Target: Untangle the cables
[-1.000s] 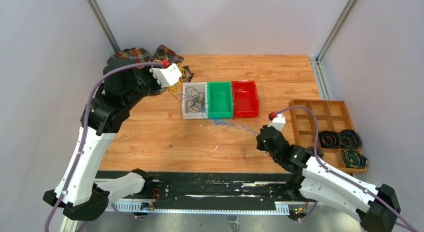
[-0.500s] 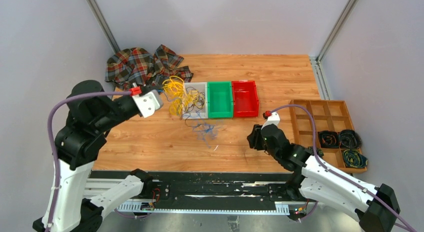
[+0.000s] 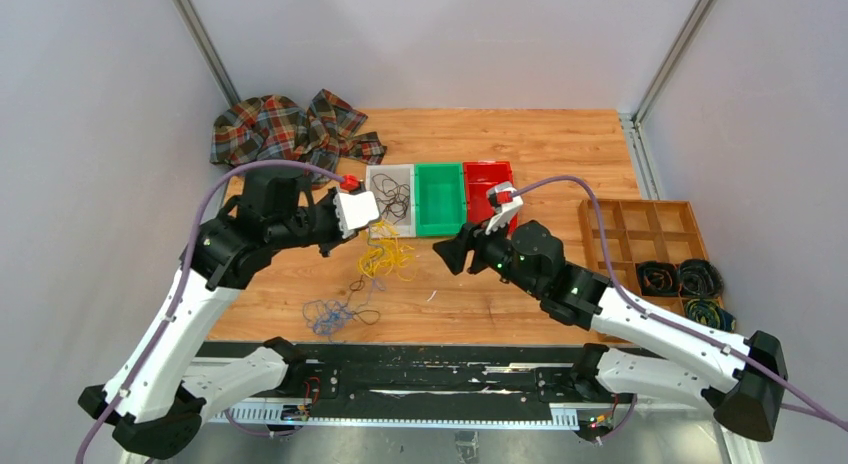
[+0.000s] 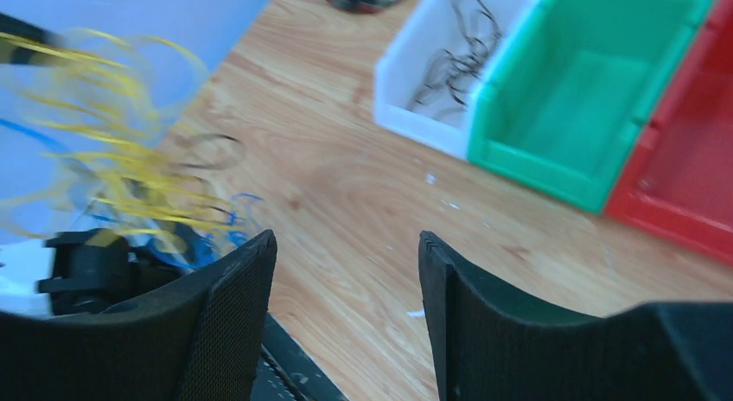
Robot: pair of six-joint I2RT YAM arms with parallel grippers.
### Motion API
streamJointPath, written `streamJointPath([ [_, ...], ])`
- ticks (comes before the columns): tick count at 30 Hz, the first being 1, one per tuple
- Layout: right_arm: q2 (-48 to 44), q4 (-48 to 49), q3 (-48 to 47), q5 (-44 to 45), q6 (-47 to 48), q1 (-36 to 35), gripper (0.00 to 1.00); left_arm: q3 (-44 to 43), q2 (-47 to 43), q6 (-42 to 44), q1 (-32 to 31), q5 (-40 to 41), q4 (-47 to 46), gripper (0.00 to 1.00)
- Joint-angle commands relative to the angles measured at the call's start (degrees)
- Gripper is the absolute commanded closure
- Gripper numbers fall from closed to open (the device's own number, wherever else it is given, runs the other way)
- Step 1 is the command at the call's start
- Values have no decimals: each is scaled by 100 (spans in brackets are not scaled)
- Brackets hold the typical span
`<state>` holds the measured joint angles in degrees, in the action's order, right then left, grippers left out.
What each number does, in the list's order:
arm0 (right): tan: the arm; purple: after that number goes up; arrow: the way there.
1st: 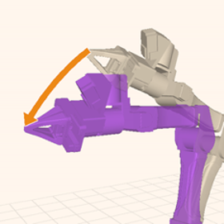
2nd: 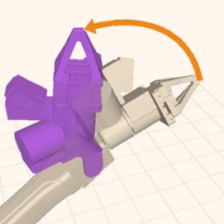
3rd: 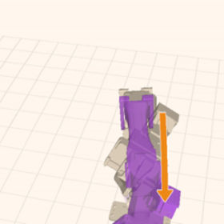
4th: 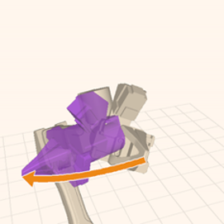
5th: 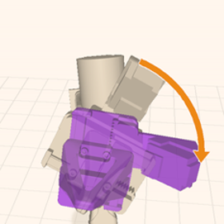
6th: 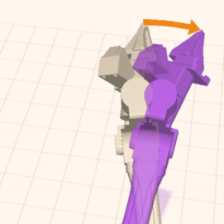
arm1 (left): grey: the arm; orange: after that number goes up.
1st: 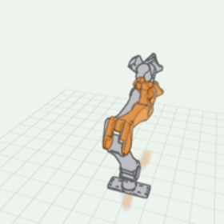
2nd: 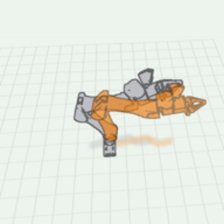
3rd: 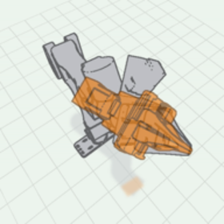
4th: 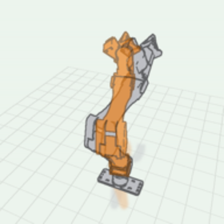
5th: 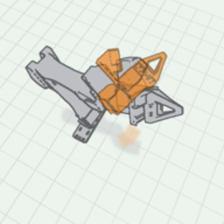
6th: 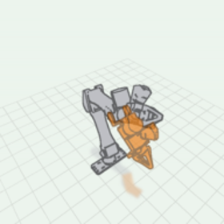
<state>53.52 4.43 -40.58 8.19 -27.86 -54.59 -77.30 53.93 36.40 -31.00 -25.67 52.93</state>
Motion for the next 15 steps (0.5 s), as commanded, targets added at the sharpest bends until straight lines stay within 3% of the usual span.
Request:
streamJointPath([
  [1, 318, 706, -580, 148, 355, -542, 39, 87, 128, -99, -188, 899, 43, 100],
  [15, 1746, 1693, -1436, -356, 743, -1230, 39, 138, 318, -292, -275, 1288, 62, 100],
])
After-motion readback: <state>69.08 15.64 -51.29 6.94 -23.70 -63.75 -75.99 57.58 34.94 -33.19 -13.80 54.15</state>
